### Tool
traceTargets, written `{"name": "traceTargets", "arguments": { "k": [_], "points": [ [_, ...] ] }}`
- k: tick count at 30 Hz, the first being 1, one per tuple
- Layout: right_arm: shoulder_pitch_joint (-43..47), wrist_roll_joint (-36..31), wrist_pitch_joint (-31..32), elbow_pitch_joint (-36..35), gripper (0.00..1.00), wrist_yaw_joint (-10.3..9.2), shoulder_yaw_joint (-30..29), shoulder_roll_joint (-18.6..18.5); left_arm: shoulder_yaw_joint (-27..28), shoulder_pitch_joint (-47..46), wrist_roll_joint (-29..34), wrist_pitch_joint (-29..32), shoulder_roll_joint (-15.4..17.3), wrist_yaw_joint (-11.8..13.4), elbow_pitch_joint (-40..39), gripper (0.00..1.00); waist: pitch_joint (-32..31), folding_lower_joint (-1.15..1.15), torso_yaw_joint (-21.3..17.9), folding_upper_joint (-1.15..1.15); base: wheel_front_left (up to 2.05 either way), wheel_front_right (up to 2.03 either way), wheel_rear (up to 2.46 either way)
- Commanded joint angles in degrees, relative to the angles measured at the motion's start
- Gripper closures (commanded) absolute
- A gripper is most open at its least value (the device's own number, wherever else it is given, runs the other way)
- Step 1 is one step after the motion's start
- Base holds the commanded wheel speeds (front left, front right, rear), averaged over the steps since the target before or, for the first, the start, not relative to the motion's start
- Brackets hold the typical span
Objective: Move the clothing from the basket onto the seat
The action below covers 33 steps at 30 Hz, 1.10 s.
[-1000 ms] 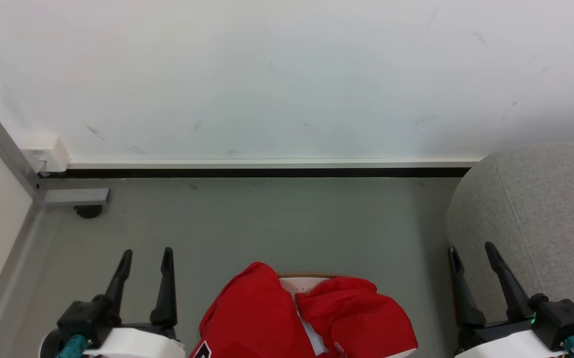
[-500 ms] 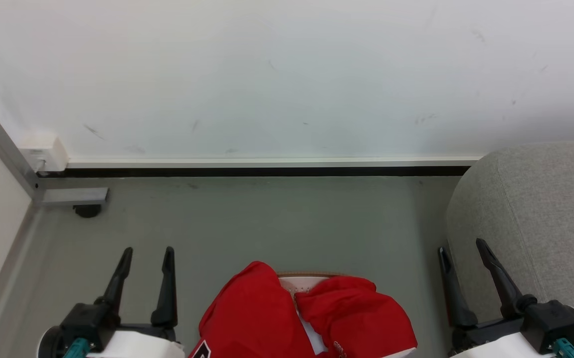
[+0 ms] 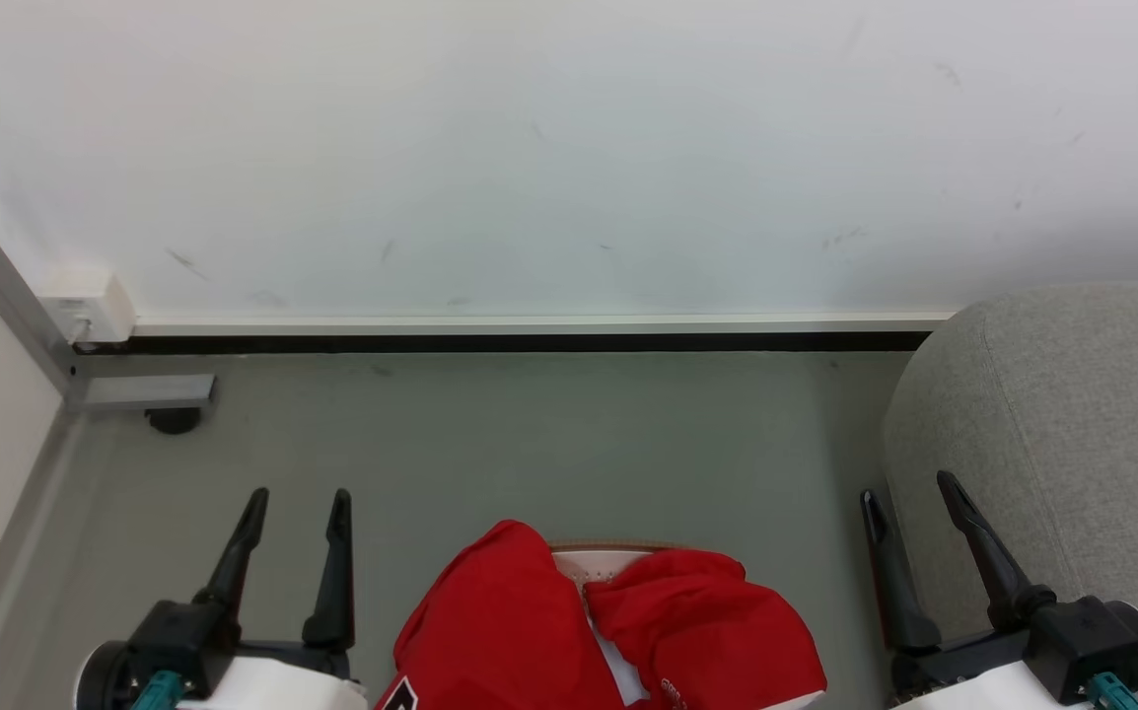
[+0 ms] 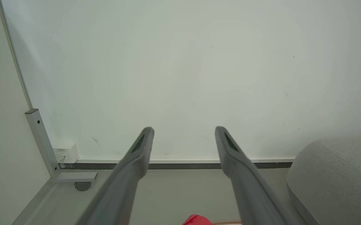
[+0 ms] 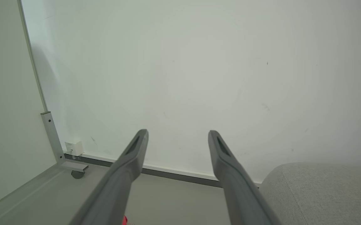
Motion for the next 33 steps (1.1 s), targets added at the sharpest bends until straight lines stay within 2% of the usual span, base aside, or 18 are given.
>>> {"name": "traceTargets", "arguments": {
  "k": [1, 20, 26, 33],
  "points": [
    [-0.4, 0.1, 0.0, -0.1, 0.0, -0.1, 0.0, -0.1, 0.2, -0.1, 0.1, -0.1, 0.1, -0.2, 0.1, 0.0, 0.0, 0.0, 0.0, 0.0, 0.0, 0.0, 0.0],
    [-0.7, 1.1, 0.0, 0.0, 0.0, -0.1, -0.1, -0.1, 0.0, -0.3, -1.6, 0.0, 0.1, -0.1, 0.0, 0.0, -0.2, 0.0, -0.9, 0.0, 0.0, 0.0, 0.0],
    [-1.1, 1.6, 0.0, -0.4, 0.0, -0.1, -0.3, -0.1, -0.6, -0.9, -2.0, 0.0, 0.1, -0.1, -0.1, 0.0, 0.9, 0.0, -2.6, 0.0, 0.0, 0.0, 0.0],
    [-2.5, 2.1, 0.0, -1.5, 0.0, -0.11, -0.8, -0.1, -1.2, -3.3, -0.9, 0.0, 0.1, -0.7, 1.4, 0.0, 5.1, 0.0, -5.7, 0.0, 0.0, 0.0, 0.0]
  ]
}}
